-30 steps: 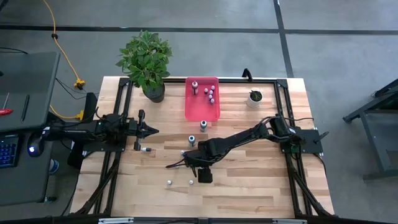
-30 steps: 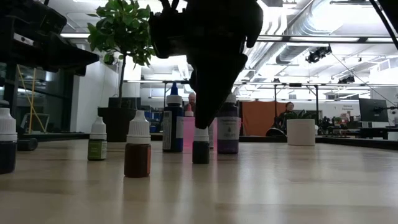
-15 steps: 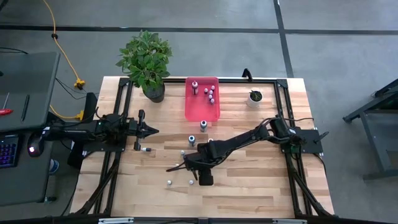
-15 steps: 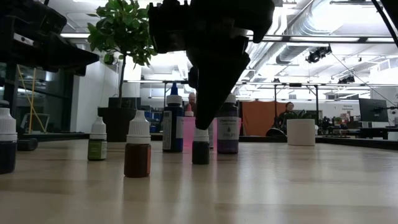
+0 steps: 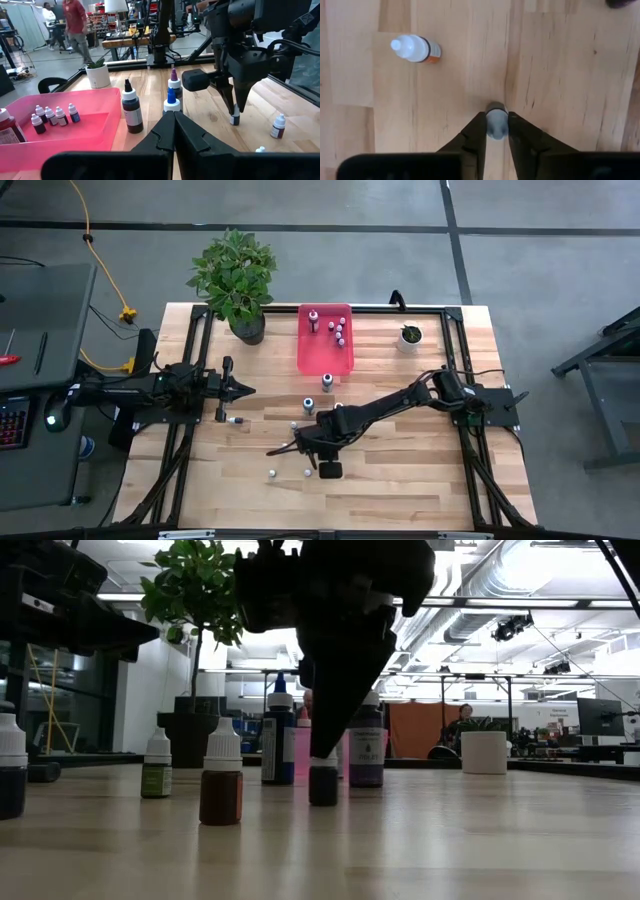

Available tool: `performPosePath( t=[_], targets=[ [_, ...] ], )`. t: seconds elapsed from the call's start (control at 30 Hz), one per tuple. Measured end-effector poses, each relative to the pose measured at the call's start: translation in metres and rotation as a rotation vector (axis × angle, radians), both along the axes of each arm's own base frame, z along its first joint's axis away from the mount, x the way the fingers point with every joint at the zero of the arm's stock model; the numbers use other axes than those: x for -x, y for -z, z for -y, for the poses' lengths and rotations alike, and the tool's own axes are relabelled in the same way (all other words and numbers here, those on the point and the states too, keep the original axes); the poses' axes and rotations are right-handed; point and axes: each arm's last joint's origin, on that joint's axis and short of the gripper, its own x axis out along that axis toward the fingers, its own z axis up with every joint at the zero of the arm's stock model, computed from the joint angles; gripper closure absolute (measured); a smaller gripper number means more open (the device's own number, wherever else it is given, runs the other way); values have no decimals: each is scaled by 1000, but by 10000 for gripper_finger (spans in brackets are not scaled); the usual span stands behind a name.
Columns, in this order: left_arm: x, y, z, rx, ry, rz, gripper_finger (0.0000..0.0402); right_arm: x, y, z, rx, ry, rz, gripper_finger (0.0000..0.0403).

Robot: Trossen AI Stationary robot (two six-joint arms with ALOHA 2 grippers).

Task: Pick & Place food coloring
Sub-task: Put the green food coloring bottle into the pink bin

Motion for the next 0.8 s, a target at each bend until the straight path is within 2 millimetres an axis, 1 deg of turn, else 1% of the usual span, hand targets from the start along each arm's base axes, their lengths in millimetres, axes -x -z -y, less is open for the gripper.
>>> performPosePath(
  t=[0.13,0.3,0.4,0.47,0.67,0.8],
  targets=[
    [0,0,0,0,0,0,401,0,0,0,-14,-3,-6,357],
    [0,0,0,0,0,0,401,0,0,0,-16,-3,-7,345],
    [0,0,0,0,0,0,401,2,-3,0,-17,-3,-7,351],
    [0,0,0,0,0,0,401,2,-8,0,-19,-5,3,360],
    [0,0,0,0,0,0,401,6,-24,4,-28,6,26,360],
    [0,0,0,0,0,0,401,9,-44,9,-24,21,77,360]
  ],
)
